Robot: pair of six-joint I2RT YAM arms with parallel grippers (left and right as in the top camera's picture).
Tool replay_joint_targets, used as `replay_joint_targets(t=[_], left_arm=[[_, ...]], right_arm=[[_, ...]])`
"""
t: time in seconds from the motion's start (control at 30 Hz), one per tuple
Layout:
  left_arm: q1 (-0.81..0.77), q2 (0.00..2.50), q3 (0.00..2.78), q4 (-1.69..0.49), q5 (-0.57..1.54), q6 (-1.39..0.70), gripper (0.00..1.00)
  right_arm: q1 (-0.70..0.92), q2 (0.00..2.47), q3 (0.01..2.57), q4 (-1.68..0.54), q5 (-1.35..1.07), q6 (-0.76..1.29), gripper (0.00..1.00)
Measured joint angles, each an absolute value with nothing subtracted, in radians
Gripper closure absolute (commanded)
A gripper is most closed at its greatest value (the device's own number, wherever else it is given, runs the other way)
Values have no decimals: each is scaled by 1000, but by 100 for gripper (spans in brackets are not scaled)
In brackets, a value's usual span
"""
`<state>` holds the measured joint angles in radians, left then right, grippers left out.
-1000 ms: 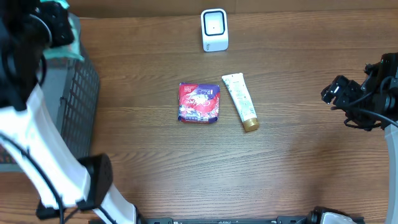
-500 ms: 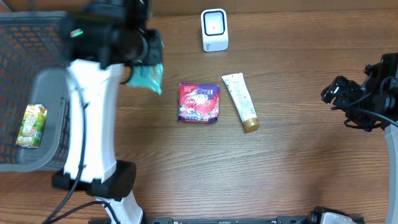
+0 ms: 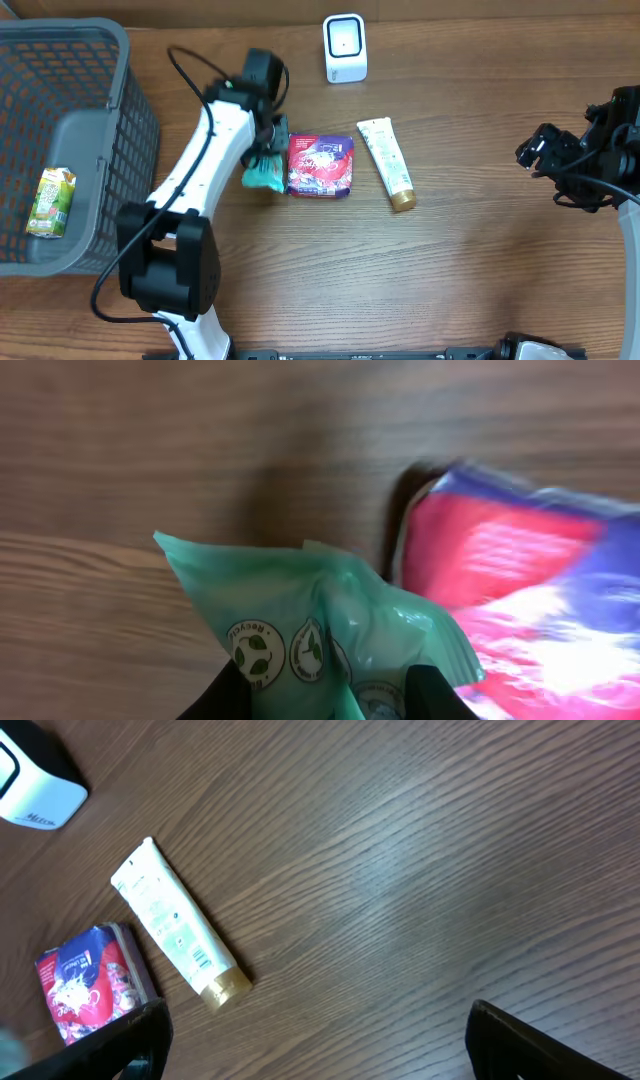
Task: Scan the item barcode
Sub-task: 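Carry the wipes pack out and place it left of the pouch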
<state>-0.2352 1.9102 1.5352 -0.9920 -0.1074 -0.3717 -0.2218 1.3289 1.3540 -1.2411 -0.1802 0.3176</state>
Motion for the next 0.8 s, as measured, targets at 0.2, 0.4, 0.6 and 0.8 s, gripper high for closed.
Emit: replay_joint_targets(t=[0.2, 0.4, 0.6, 0.8], left_arm=[[-235, 1911, 1391, -841, -105, -372, 64], [-235, 1911, 1364, -734, -43, -375, 0], [-234, 1911, 1468, -861, 18, -325, 1], [-226, 1888, 1856, -1092, -50, -289, 0]], right_arm=[[-222, 1329, 1354, -1242, -180, 317, 5], [-222, 1329, 1354, -1242, -180, 318, 5], [-222, 1329, 1354, -1242, -180, 318, 5], [-222, 1329, 1354, -1242, -180, 317, 5]])
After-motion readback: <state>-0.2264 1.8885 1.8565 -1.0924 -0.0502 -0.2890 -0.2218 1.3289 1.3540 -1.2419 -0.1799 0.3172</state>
